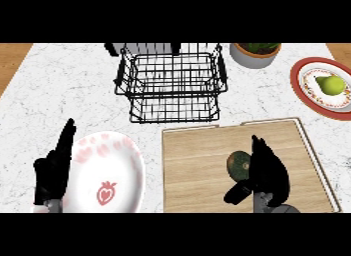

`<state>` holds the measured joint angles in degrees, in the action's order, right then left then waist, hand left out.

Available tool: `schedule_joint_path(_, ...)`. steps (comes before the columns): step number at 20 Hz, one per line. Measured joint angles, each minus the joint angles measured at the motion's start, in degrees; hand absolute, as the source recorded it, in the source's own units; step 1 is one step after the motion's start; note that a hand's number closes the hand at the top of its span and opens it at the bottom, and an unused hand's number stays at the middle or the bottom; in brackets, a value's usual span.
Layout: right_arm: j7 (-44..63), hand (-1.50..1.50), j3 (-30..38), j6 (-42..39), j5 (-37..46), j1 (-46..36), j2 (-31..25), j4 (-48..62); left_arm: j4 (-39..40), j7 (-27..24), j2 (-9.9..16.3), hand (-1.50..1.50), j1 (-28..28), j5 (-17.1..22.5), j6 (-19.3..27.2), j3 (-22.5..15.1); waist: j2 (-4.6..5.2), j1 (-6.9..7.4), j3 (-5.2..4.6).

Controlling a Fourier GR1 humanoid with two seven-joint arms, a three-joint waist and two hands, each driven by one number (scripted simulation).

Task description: Pick the squash from the tray and place it in the tiered basket

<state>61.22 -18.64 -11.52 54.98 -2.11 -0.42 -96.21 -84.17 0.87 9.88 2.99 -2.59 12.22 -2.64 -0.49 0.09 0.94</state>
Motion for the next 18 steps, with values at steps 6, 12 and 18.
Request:
schedule_joint_path(6, -2.08, 1.5, 1.52, 1.31, 0.36, -1.31, -0.08, 3.5, 0.19, 0.14, 0.11, 0.0, -0.03, -0.2, -0.28, 0.36, -0.11, 0.11, -0.11)
schedule_joint_path(12, -4.79, 1.5, 1.49, 2.34, 2.31, -3.0, -1.14, 6.19, -0.05, -1.01, -1.14, 0.0, 0.04, -1.22, 0.63, -0.28, -0.4, 0.11, -0.16)
schedule_joint_path(18, -10.45, 1.5, -1.52, 1.1, 4.87, -5.92, -4.45, 8.55, -0.25, -0.9, -1.3, 0.0, 0.0, -1.26, 0.45, -0.21, -0.32, 0.39, -0.19)
